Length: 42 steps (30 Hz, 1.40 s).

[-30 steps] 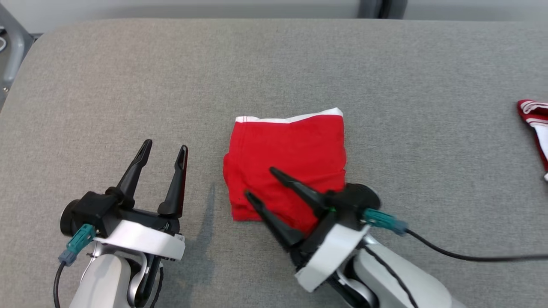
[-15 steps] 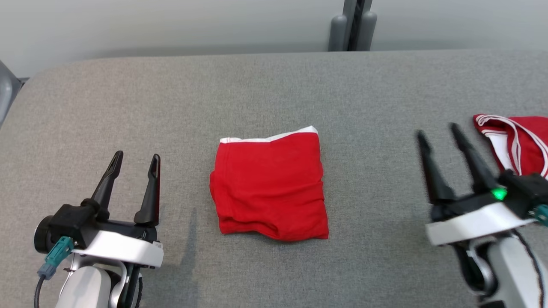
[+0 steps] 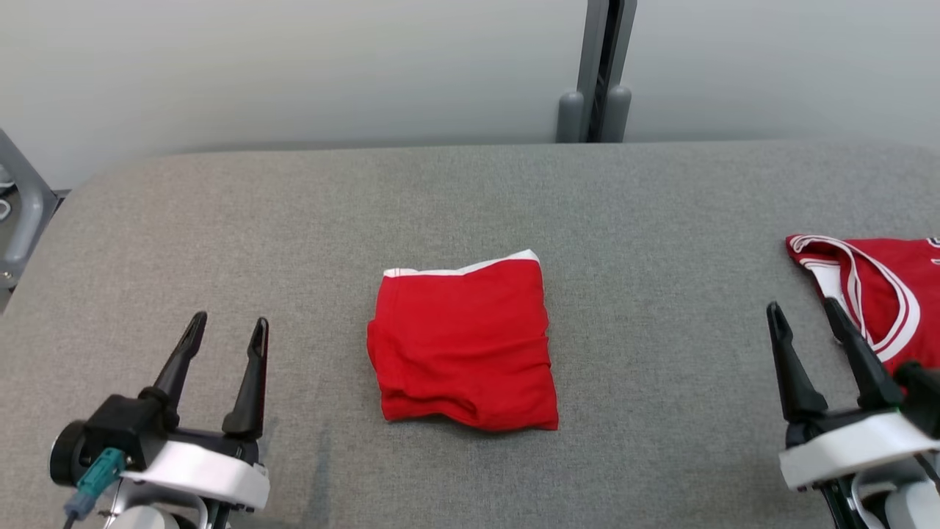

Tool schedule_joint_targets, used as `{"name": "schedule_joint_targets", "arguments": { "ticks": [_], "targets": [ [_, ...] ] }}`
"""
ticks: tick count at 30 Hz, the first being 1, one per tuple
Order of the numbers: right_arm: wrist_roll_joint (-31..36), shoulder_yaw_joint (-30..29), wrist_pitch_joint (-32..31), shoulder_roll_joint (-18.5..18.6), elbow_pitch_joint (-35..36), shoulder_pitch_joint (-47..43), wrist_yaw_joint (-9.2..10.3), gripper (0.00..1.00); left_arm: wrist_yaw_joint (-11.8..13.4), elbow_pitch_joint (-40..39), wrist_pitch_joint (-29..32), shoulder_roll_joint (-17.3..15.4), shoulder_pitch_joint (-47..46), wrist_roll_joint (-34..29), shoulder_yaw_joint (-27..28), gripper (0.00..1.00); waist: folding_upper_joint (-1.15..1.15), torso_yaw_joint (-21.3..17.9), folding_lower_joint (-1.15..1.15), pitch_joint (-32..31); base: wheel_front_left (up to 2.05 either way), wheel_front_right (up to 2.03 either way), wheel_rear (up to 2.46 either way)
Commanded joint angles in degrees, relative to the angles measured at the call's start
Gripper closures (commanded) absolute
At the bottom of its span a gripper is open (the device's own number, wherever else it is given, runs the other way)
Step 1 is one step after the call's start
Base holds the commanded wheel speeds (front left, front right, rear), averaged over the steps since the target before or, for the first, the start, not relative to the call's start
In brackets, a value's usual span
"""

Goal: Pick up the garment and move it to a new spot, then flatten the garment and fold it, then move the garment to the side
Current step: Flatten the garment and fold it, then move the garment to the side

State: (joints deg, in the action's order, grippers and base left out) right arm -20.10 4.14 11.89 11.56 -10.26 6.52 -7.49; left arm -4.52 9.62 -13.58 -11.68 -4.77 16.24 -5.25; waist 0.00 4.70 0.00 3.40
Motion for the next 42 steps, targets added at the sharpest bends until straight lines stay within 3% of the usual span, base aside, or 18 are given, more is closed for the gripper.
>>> {"name": "schedule_joint_targets", "arguments": {
  "ticks": [1,20,42],
  "targets": [
    [0.5,-0.9,-0.5,0.4,0.7,-1.6,0.00,0.00,0.2,-0.3,0.4,-0.4,1.1,0.2,-0.1,0.00,0.00,0.2,0.00,-1.3,0.00,0.00,0.00],
    [3.6,-8.0,-7.4,-2.9,11.9,-13.2,0.00,0.00,1.0,-2.9,4.6,-1.4,6.4,1.4,-1.5,0.00,0.00,1.2,0.00,-5.3,0.00,0.00,0.00],
    [4.1,-9.1,-8.2,-4.0,13.6,-13.8,0.00,0.00,1.6,-3.9,4.7,-1.7,5.4,2.3,-2.4,0.00,0.00,1.0,0.00,-4.6,0.00,0.00,0.00]
  ]
}}
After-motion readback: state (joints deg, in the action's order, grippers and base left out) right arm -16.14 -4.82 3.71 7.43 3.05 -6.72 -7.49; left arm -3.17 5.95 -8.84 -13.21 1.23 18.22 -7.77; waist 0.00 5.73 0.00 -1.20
